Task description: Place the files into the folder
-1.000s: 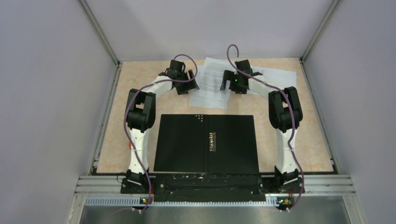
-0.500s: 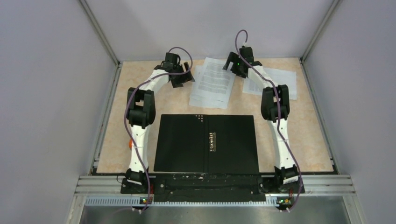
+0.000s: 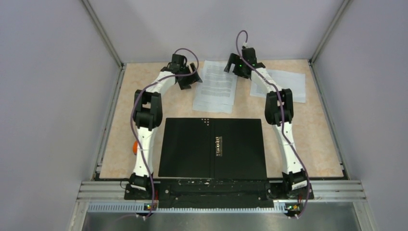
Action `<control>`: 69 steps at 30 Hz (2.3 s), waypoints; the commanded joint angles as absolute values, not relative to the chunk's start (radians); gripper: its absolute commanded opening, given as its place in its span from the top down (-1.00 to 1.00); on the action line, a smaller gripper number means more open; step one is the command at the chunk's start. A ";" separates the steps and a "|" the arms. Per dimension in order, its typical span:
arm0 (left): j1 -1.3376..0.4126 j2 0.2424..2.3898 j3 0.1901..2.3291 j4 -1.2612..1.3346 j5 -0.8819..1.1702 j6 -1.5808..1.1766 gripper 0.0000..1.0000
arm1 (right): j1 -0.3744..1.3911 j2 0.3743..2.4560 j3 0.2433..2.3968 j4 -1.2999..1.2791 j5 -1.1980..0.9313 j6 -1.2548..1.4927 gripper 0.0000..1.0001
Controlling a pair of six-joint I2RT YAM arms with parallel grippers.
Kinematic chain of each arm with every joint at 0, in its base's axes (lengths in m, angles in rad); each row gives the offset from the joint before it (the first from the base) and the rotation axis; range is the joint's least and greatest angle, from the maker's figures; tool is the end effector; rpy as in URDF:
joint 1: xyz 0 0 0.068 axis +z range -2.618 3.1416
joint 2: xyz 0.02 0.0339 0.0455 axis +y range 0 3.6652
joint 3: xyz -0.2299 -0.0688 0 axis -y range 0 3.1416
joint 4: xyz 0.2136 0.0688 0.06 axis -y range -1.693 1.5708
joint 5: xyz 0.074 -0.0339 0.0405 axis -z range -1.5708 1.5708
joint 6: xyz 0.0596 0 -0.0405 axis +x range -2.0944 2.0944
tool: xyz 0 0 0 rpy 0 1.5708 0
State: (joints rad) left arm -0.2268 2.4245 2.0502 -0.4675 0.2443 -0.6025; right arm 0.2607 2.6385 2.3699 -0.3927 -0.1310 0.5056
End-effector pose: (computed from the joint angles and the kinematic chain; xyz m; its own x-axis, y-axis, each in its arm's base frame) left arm 0.4858 -0.1269 0.1440 -0.8114 -0.3771 -0.4466 -0.1027 0.8442 -0.5261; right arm 0.5278 0.1489 0.1438 -0.6912 0.3126 -0.6516 -0.0233 0.8915 0.4524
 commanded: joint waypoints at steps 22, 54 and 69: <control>-0.239 2.244 1.834 -0.522 0.153 -0.566 -0.58 | 0.313 2.407 2.092 -0.609 -0.167 0.430 -0.97; -0.288 2.343 1.871 -0.505 0.366 -0.577 -0.49 | 0.420 2.362 1.835 -0.313 -0.452 0.671 -0.97; -0.257 2.288 1.839 -0.445 0.475 -0.597 -0.46 | 0.396 2.380 1.855 -0.137 -0.576 0.773 -0.42</control>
